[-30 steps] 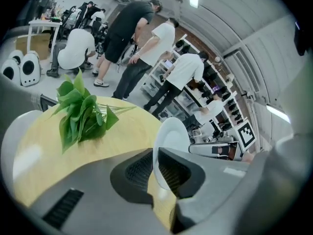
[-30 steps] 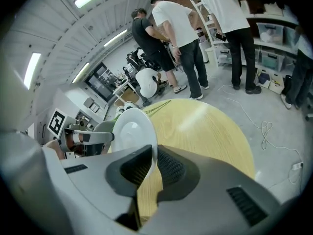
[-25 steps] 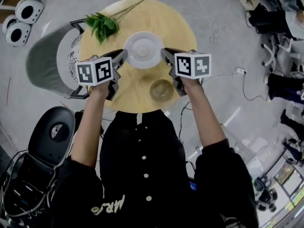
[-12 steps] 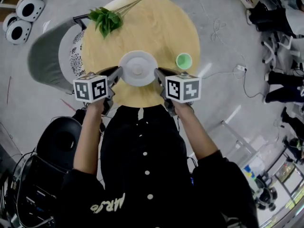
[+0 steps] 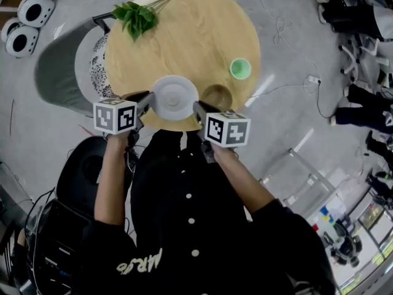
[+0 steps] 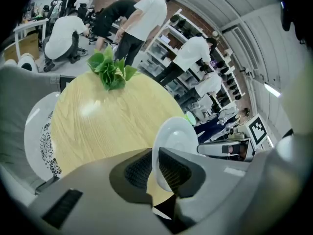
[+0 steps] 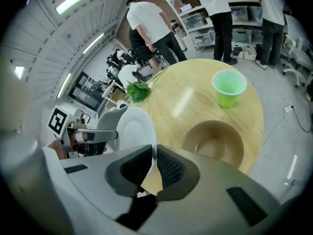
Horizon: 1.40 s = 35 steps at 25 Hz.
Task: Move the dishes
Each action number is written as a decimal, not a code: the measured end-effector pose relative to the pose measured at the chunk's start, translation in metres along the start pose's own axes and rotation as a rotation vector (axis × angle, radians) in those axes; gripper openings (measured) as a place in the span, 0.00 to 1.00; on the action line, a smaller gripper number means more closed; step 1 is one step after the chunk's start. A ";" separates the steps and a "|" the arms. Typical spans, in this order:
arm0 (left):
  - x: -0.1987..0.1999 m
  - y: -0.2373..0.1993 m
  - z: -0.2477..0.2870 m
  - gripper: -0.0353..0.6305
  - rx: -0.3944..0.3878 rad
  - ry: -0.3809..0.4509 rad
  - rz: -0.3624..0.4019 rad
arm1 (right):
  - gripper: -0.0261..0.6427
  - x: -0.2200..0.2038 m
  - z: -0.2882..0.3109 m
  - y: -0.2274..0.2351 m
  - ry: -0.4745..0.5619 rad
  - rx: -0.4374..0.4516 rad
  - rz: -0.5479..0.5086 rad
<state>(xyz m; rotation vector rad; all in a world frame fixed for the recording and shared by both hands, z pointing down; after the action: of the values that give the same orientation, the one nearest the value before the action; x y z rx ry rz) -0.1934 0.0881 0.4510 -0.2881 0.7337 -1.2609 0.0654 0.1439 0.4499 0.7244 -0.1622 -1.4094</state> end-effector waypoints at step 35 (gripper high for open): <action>-0.037 -0.029 0.072 0.13 0.061 -0.175 0.087 | 0.09 -0.092 0.056 0.040 0.055 -0.104 0.293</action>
<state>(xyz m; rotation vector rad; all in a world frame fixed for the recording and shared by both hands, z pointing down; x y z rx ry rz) -0.1732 0.1004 0.5340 -0.3095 0.5518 -1.1578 0.0528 0.2088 0.5442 0.6246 -0.1447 -1.1093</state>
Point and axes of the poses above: the fingertips, and each gripper's own axes: z forward along the fingers, y to its right, x out of its top, the point moved 10 cm from there along -z, backward along the fingers, and after that the axes turned 1 degree about y, right-handed, at the moved point
